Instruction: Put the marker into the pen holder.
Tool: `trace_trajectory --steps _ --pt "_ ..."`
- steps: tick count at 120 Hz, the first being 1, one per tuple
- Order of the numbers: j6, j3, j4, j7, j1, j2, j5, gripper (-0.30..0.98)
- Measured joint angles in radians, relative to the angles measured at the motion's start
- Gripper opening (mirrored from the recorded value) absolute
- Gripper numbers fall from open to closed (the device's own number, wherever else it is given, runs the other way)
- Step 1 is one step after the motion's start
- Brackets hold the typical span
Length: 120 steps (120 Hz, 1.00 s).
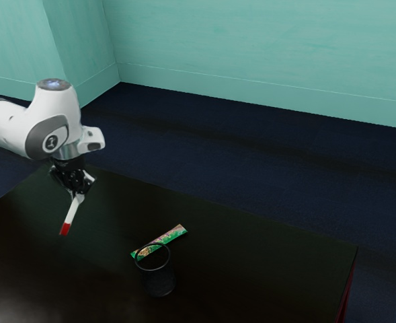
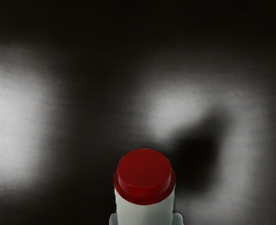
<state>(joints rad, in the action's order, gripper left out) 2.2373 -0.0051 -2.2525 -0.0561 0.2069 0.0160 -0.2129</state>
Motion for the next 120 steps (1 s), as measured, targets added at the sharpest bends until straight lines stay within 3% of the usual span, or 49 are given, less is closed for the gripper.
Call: trace_trajectory --steps 23,38,61,95,120 --pt "0.123 -0.168 -0.107 -0.052 -0.01 0.23 -0.072 -0.1" --pt "0.196 -0.286 -0.158 -0.126 -0.016 0.296 -0.086 -0.09" --pt "0.247 -0.388 -0.234 -0.292 -0.077 0.351 -0.074 -0.09" --pt "0.274 -0.45 -0.256 -0.495 -0.084 0.352 0.024 -0.09" --pt "0.281 -0.456 -0.257 -0.591 -0.084 0.344 0.05 -0.09"
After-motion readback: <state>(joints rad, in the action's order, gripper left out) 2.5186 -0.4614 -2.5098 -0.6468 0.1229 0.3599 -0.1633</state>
